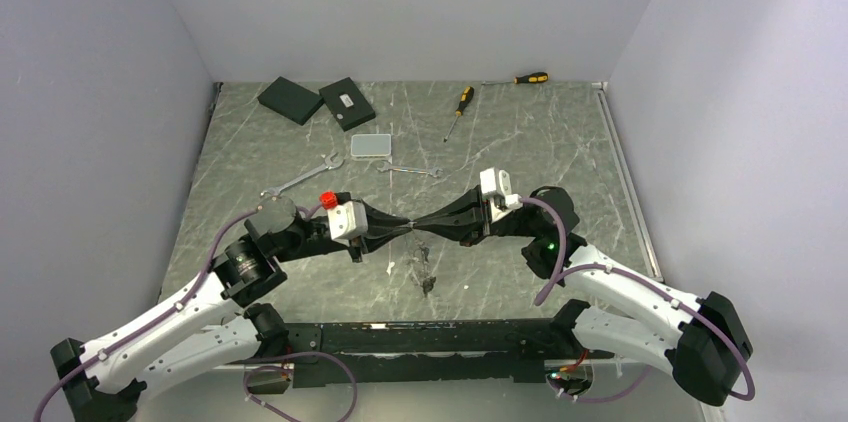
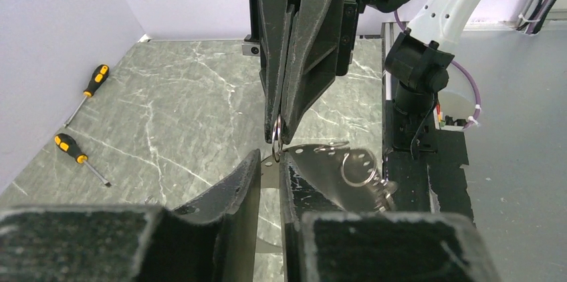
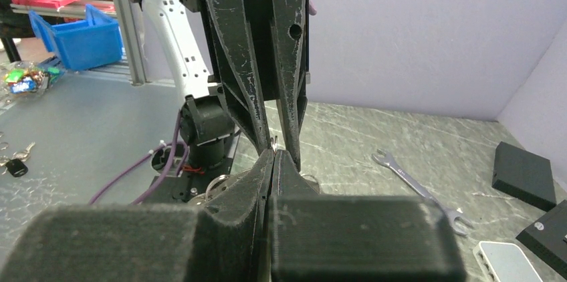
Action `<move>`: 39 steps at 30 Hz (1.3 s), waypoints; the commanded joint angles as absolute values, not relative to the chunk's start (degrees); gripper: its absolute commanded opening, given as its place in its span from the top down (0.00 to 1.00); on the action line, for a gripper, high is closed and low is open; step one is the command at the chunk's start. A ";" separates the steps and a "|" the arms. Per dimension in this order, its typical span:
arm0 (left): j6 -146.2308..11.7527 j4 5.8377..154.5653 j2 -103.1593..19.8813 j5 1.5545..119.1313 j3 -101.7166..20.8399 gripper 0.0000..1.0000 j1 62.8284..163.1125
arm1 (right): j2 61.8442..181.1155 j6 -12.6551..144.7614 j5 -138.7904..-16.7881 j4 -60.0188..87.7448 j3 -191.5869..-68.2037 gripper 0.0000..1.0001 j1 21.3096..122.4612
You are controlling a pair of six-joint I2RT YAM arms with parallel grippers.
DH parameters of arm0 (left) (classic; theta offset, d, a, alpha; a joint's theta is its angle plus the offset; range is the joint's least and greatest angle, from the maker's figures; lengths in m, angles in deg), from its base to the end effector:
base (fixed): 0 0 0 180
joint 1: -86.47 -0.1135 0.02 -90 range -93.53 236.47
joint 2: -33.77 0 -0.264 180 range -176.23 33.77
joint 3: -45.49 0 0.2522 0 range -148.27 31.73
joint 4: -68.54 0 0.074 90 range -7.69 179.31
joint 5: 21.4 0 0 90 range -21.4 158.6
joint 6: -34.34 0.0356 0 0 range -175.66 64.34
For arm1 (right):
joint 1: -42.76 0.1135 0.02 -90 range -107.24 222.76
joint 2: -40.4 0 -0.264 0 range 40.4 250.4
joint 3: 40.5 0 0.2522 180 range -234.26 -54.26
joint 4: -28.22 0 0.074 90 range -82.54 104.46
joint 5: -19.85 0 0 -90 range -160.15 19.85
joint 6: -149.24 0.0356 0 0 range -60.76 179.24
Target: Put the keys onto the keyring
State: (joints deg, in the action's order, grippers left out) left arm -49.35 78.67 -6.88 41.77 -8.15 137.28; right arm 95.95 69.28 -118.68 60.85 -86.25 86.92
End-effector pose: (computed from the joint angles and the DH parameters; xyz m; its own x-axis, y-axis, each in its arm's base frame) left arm 0.0957 -0.1428 0.3474 0.1387 -0.0149 -0.9902 0.9671 0.2174 0.1322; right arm 0.1314 0.1648 0.3261 0.1073 0.2651 -0.9582 -0.9907 -0.0531 -0.1256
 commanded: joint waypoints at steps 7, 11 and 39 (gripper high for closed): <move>-50.80 77.60 -7.11 41.04 -10.27 0.86 137.39 | 95.90 68.73 -118.64 64.72 -86.17 1.00 87.03; -50.57 78.33 -6.61 41.65 -10.46 0.85 137.39 | 96.03 68.74 -118.62 64.86 -86.12 1.00 87.01; -53.20 74.41 -5.46 43.50 -8.60 0.77 137.42 | 97.93 78.04 -115.99 80.73 -83.58 1.00 86.99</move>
